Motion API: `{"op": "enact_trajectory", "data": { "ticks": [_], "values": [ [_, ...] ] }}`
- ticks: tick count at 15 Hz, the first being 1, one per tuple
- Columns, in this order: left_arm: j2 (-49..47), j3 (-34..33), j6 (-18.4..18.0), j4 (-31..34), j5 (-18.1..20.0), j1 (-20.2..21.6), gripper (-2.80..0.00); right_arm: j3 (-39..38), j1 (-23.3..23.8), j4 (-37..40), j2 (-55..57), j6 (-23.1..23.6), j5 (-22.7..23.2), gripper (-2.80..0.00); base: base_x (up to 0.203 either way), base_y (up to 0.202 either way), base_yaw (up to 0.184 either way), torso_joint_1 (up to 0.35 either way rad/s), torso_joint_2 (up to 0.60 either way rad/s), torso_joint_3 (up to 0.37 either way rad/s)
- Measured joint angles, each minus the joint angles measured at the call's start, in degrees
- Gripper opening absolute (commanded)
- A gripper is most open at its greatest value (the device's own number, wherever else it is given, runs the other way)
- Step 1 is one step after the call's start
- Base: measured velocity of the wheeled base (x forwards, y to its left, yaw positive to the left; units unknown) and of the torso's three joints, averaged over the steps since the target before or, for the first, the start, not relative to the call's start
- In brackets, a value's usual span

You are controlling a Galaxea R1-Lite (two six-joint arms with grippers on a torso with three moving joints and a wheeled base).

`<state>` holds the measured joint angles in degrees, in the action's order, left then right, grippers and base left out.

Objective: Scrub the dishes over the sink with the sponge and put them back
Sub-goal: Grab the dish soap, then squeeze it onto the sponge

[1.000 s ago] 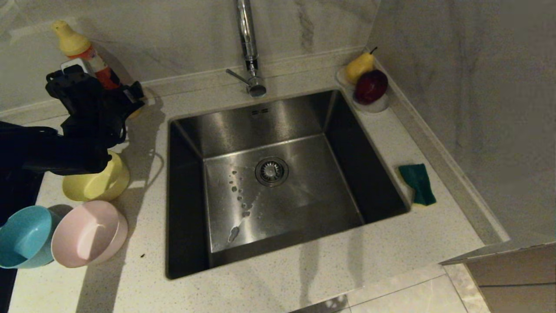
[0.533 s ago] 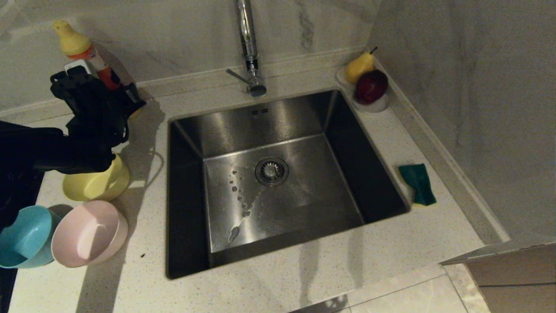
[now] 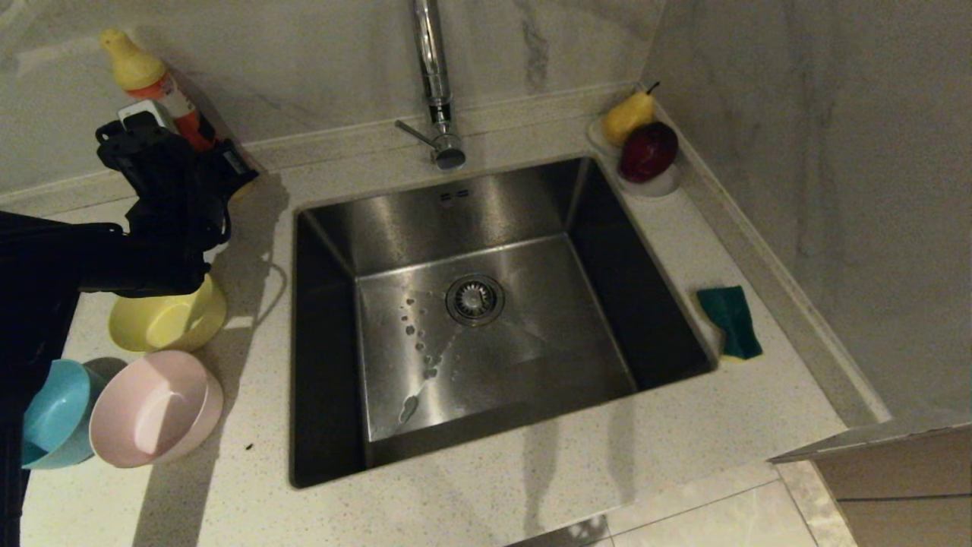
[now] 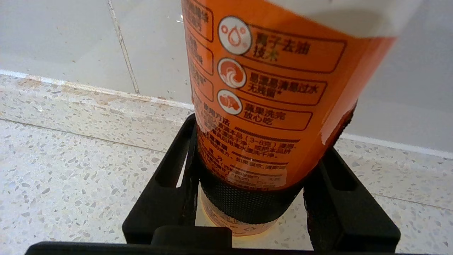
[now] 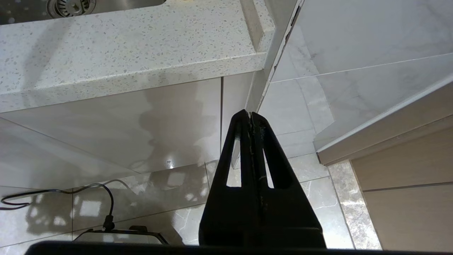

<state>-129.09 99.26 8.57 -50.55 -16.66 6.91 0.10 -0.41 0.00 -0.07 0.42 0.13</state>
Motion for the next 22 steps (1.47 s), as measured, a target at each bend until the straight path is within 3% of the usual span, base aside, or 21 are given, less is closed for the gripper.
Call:
{"op": "enact_trajectory", "data": {
  "ticks": [5,12,15,18,22],
  "values": [
    [2.8,-1.8,0.0,-0.1,-0.7,0.0,-2.8,0.0,0.0,0.0,0.0,0.0,0.0,-2.8,0.0,0.0,0.0,0.0,0.0,0.0],
    [17.8,-13.5,0.1,1.6,-0.8,-0.4,-2.8,0.0,0.0,0.0,0.0,0.0,0.0,-2.8,0.0,0.0,0.0,0.0,0.0,0.0],
    [28.0,-17.5,0.0,7.6,-0.8,-1.8,-2.8,0.0,0.0,0.0,0.0,0.0,0.0,-2.8,0.0,0.0,0.0,0.0,0.0,0.0],
    [39.6,-20.9,-0.9,19.3,-0.8,-5.4,-2.8,0.0,0.0,0.0,0.0,0.0,0.0,-2.8,0.0,0.0,0.0,0.0,0.0,0.0],
    [53.3,-27.8,-6.6,31.9,-0.8,-13.8,-2.8,0.0,0.0,0.0,0.0,0.0,0.0,-2.8,0.0,0.0,0.0,0.0,0.0,0.0]
  ]
}}
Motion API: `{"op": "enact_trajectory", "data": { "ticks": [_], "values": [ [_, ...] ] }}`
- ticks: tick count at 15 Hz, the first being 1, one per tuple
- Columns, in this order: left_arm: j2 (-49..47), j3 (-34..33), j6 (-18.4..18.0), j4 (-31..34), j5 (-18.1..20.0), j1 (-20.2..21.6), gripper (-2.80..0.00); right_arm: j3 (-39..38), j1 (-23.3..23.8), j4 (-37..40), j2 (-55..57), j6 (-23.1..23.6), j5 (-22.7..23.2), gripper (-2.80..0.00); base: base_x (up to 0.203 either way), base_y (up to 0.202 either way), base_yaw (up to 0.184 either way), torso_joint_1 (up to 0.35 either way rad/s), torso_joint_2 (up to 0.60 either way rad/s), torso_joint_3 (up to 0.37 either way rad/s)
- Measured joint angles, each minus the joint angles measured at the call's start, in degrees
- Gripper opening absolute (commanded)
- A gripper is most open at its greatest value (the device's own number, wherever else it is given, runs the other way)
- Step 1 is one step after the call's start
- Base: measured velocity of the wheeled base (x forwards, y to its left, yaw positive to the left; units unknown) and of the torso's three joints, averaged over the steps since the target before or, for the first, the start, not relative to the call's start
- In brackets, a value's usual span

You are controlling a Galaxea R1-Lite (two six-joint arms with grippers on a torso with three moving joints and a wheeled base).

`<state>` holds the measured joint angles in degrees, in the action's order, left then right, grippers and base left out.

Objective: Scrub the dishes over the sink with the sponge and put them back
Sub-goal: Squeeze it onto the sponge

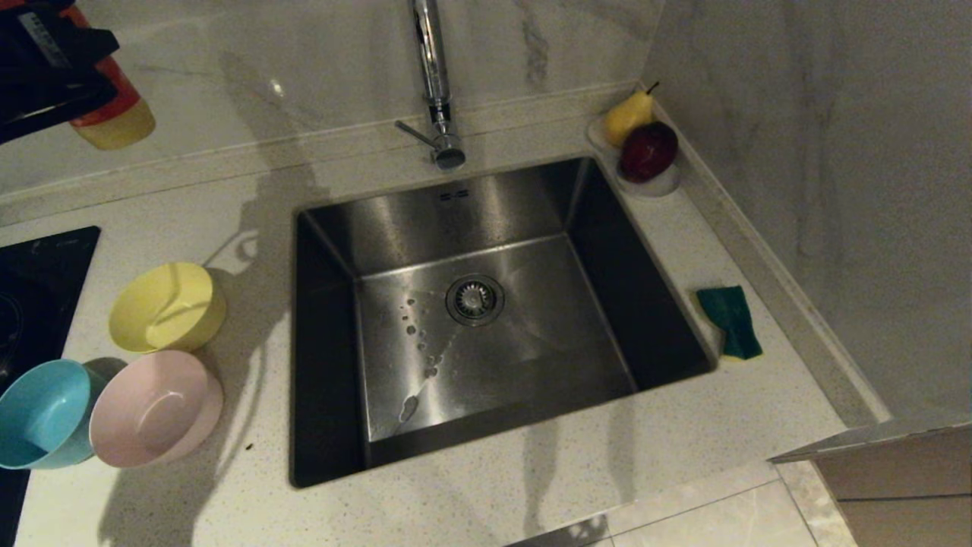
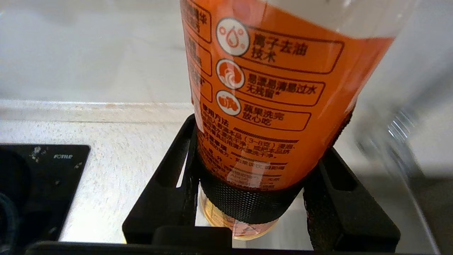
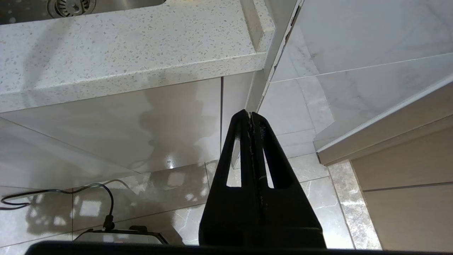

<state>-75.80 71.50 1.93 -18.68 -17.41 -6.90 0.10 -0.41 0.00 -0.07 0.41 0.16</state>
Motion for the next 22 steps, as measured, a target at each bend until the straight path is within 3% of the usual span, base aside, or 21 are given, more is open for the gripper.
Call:
{"op": "enact_trajectory", "data": {
  "ticks": [5,8,15,20,22],
  "values": [
    [10.9,-3.0,-9.6,10.8,0.7,-8.3,-2.8,0.0,0.0,0.0,0.0,0.0,0.0,-2.8,0.0,0.0,0.0,0.0,0.0,0.0],
    [13.6,-3.5,-14.4,12.5,0.7,-14.2,-2.8,0.0,0.0,0.0,0.0,0.0,0.0,-2.8,0.0,0.0,0.0,0.0,0.0,0.0],
    [13.3,-6.8,-15.5,13.4,0.6,-27.0,-2.8,0.0,0.0,0.0,0.0,0.0,0.0,-2.8,0.0,0.0,0.0,0.0,0.0,0.0],
    [9.6,-5.4,-23.7,12.8,0.6,-30.3,-2.8,0.0,0.0,0.0,0.0,0.0,0.0,-2.8,0.0,0.0,0.0,0.0,0.0,0.0],
    [7.7,-3.3,-25.1,12.9,0.2,-32.3,-2.8,0.0,0.0,0.0,0.0,0.0,0.0,-2.8,0.0,0.0,0.0,0.0,0.0,0.0]
  ]
}}
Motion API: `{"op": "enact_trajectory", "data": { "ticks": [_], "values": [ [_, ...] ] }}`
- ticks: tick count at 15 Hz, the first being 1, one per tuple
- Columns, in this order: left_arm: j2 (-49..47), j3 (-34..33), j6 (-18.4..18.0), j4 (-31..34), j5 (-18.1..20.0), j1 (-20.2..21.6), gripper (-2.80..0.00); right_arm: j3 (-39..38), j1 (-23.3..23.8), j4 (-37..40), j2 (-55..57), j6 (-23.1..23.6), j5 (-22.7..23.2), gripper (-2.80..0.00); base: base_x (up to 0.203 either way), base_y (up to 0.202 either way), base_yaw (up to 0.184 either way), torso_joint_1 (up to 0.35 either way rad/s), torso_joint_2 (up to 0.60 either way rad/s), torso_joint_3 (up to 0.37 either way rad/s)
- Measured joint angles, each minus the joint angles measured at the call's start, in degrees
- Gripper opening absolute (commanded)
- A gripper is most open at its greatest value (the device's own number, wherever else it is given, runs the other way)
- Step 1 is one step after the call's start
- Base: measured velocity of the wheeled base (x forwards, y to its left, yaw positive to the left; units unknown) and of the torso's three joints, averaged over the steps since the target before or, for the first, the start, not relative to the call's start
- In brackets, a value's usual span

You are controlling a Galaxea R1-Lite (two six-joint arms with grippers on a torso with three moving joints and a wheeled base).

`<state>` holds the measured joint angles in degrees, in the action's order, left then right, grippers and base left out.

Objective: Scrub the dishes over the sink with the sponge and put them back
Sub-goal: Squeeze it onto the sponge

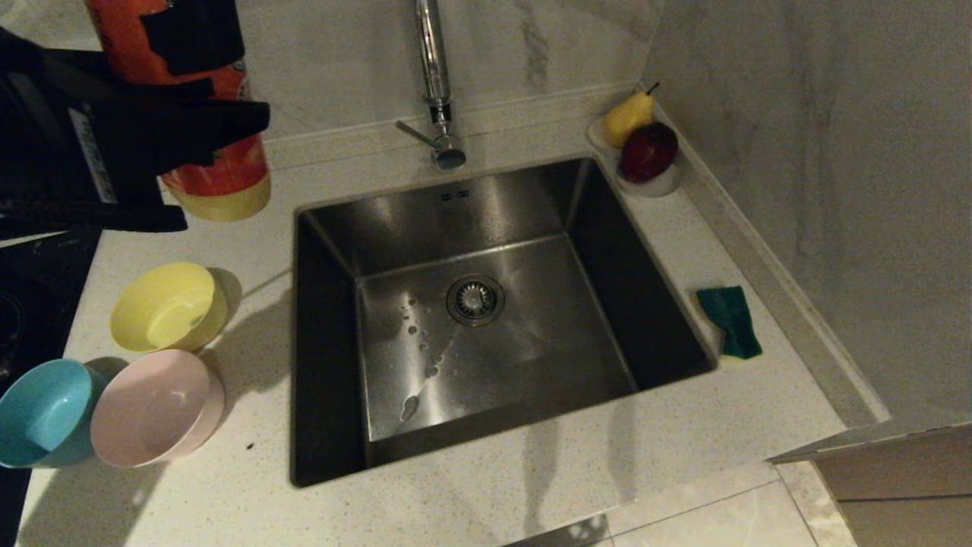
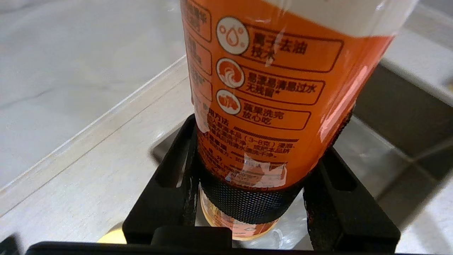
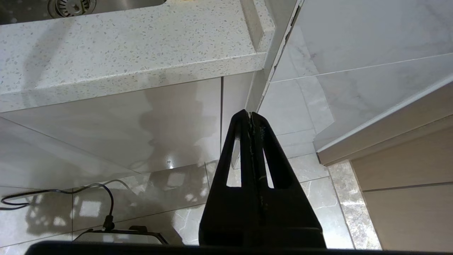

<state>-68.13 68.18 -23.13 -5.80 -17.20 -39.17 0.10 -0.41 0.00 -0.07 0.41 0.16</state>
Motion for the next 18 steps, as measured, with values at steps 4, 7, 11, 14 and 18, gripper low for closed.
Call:
{"op": "enact_trajectory", "data": {
  "ticks": [4,7,11,14,18],
  "values": [
    [-4.1,3.5,-2.5,0.0,-2.9,-5.1,-2.8,0.0,0.0,0.0,0.0,0.0,0.0,-2.8,0.0,0.0,0.0,0.0,0.0,0.0],
    [-8.6,9.5,-4.3,-0.1,-8.3,-11.2,-2.8,0.0,0.0,0.0,0.0,0.0,0.0,-2.8,0.0,0.0,0.0,0.0,0.0,0.0],
    [-15.0,15.4,-6.5,-0.1,-15.0,-19.8,-2.8,0.0,0.0,0.0,0.0,0.0,0.0,-2.8,0.0,0.0,0.0,0.0,0.0,0.0],
    [-20.1,19.4,-8.0,0.0,-18.6,-24.4,-2.8,0.0,0.0,0.0,0.0,0.0,0.0,-2.8,0.0,0.0,0.0,0.0,0.0,0.0],
    [-25.6,21.1,-8.5,-0.1,-22.0,-26.4,-2.8,0.0,0.0,0.0,0.0,0.0,0.0,-2.8,0.0,0.0,0.0,0.0,0.0,0.0]
  ]
}}
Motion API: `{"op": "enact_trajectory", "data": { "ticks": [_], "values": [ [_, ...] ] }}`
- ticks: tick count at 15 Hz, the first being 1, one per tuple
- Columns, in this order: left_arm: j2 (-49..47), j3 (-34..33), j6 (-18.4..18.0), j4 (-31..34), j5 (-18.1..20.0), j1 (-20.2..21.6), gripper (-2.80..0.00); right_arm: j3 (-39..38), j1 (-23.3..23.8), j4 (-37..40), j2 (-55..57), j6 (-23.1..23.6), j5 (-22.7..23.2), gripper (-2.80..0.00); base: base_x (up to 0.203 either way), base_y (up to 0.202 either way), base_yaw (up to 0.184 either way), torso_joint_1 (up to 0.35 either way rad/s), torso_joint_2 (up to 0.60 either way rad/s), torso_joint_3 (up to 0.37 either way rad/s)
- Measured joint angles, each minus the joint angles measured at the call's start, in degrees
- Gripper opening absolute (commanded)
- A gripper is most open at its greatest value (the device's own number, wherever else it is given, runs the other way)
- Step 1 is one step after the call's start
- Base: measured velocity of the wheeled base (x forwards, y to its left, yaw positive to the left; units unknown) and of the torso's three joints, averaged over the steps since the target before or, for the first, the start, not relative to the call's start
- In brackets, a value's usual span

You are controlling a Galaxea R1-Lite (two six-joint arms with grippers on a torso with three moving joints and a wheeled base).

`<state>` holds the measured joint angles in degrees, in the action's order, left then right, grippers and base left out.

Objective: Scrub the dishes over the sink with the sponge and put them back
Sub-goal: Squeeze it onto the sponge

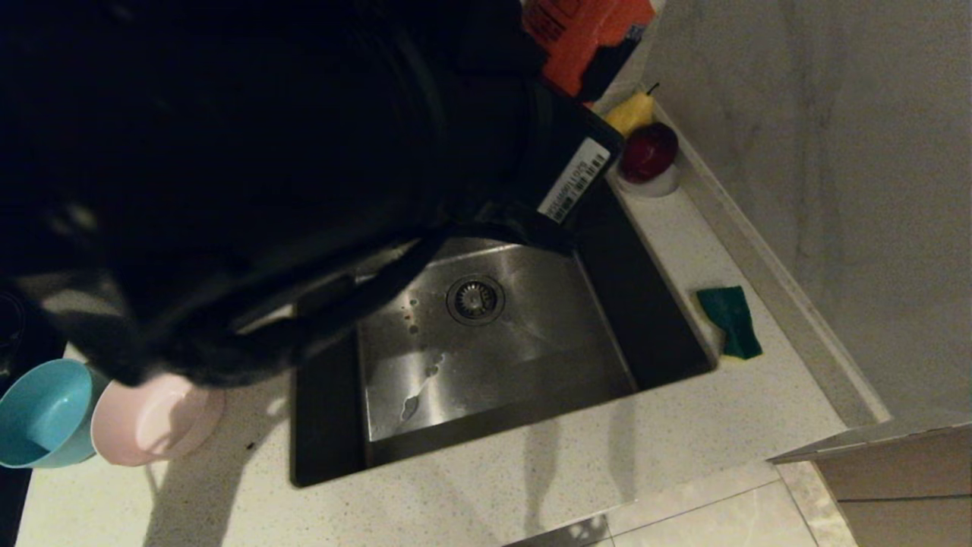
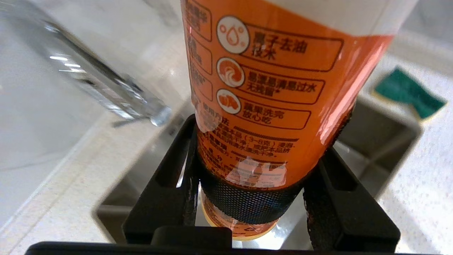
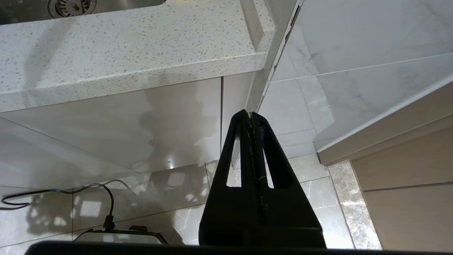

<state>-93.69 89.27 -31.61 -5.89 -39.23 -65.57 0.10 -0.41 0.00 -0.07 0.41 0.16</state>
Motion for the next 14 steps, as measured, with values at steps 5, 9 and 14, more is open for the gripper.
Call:
{"op": "enact_trajectory", "data": {
  "ticks": [5,9,14],
  "values": [
    [-5.9,-1.1,0.2,0.0,-1.3,-0.1,-2.8,0.0,0.0,0.0,0.0,0.0,0.0,-2.8,0.0,0.0,0.0,0.0,0.0,0.0],
    [-11.7,2.8,0.1,-0.2,-2.1,-0.4,-2.8,0.0,0.0,0.0,0.0,0.0,0.0,-2.8,0.0,0.0,0.0,0.0,0.0,0.0],
    [-18.9,7.4,-0.5,0.2,-2.8,-0.8,-2.8,0.0,0.0,0.0,0.0,0.0,0.0,-2.8,0.0,0.0,0.0,0.0,0.0,0.0]
  ]
}}
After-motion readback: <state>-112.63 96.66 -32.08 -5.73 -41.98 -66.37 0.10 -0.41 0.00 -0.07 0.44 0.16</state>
